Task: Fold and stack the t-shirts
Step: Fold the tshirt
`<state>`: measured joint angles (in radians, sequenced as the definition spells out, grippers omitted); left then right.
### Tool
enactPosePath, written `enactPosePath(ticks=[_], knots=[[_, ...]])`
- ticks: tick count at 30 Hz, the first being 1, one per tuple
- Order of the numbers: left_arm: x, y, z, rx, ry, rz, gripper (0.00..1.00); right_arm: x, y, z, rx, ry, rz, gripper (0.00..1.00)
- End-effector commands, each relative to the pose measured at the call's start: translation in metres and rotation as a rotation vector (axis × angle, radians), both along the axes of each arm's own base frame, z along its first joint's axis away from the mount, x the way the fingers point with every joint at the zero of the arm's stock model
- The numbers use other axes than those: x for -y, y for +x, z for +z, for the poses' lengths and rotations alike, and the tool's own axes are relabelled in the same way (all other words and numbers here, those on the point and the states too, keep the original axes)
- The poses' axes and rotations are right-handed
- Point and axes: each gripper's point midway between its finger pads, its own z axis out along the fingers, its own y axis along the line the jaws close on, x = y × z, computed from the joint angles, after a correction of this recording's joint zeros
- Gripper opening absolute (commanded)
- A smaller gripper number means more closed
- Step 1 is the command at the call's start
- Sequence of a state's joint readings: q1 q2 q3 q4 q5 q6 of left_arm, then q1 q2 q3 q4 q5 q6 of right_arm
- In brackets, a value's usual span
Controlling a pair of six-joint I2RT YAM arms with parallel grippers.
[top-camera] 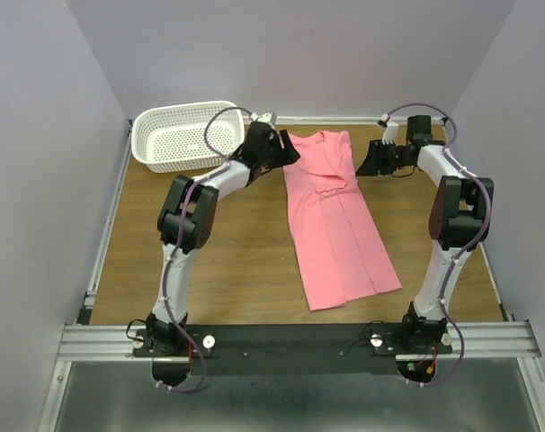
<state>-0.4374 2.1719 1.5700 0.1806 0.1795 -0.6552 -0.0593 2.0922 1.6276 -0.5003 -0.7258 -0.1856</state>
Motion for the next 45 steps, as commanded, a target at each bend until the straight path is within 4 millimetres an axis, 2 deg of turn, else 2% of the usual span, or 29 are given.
enactPosePath(ticks=[1, 2, 3, 4, 5, 6, 7, 8, 9, 13, 14, 15, 16, 18, 22, 33, 37, 45], knots=[[-0.01, 0.029, -0.036, -0.099, 0.107, 0.064, 0.68, -0.003, -0.019, 0.008, -0.007, 0.059, 0.041, 0.55], [-0.013, 0.03, -0.046, -0.146, 0.12, 0.085, 0.67, -0.001, -0.021, 0.003, -0.022, 0.068, 0.038, 0.55], [-0.016, 0.036, -0.068, -0.18, 0.147, 0.103, 0.67, 0.002, -0.02, 0.004, -0.024, 0.076, 0.031, 0.55], [-0.013, 0.048, -0.056, -0.154, 0.138, 0.11, 0.67, 0.002, -0.021, 0.005, -0.027, 0.09, 0.03, 0.55], [-0.015, 0.05, -0.06, -0.173, 0.155, 0.123, 0.67, 0.003, -0.02, 0.007, -0.024, 0.093, 0.028, 0.55], [-0.02, 0.053, -0.074, -0.19, 0.177, 0.151, 0.66, 0.004, -0.02, 0.009, -0.021, 0.096, 0.026, 0.54], [-0.021, 0.061, -0.065, -0.177, 0.17, 0.175, 0.66, 0.004, -0.021, 0.009, -0.024, 0.098, 0.024, 0.54], [-0.027, 0.06, -0.078, -0.216, 0.187, 0.182, 0.66, 0.004, -0.021, 0.011, -0.019, 0.103, 0.026, 0.54], [-0.037, 0.067, -0.077, -0.209, 0.2, 0.219, 0.62, 0.004, -0.022, 0.012, -0.019, 0.105, 0.028, 0.54], [-0.041, 0.072, -0.078, -0.216, 0.184, 0.223, 0.57, 0.003, -0.021, 0.012, -0.025, 0.116, 0.027, 0.54], [-0.043, 0.072, -0.081, -0.231, 0.191, 0.224, 0.5, 0.003, -0.021, 0.011, -0.028, 0.119, 0.027, 0.54], [-0.042, 0.068, -0.094, -0.272, 0.178, 0.189, 0.48, 0.003, -0.021, 0.011, -0.026, 0.119, 0.028, 0.54], [-0.038, 0.074, -0.083, -0.255, 0.163, 0.178, 0.48, 0.003, -0.021, 0.011, -0.027, 0.121, 0.027, 0.54], [-0.04, 0.071, -0.093, -0.296, 0.164, 0.155, 0.48, 0.003, -0.021, 0.012, -0.028, 0.124, 0.028, 0.54], [-0.038, 0.073, -0.09, -0.305, 0.112, 0.115, 0.42, 0.002, -0.021, 0.016, -0.024, 0.137, 0.032, 0.54], [-0.012, 0.073, -0.07, -0.321, -0.039, 0.022, 0.41, 0.001, -0.022, 0.025, -0.017, 0.162, 0.034, 0.54], [-0.005, 0.07, -0.071, -0.347, -0.072, 0.013, 0.41, 0.001, -0.022, 0.027, -0.016, 0.173, 0.038, 0.54], [-0.011, 0.075, -0.07, -0.348, -0.064, 0.065, 0.24, 0.002, -0.023, 0.036, -0.011, 0.202, 0.037, 0.54]])
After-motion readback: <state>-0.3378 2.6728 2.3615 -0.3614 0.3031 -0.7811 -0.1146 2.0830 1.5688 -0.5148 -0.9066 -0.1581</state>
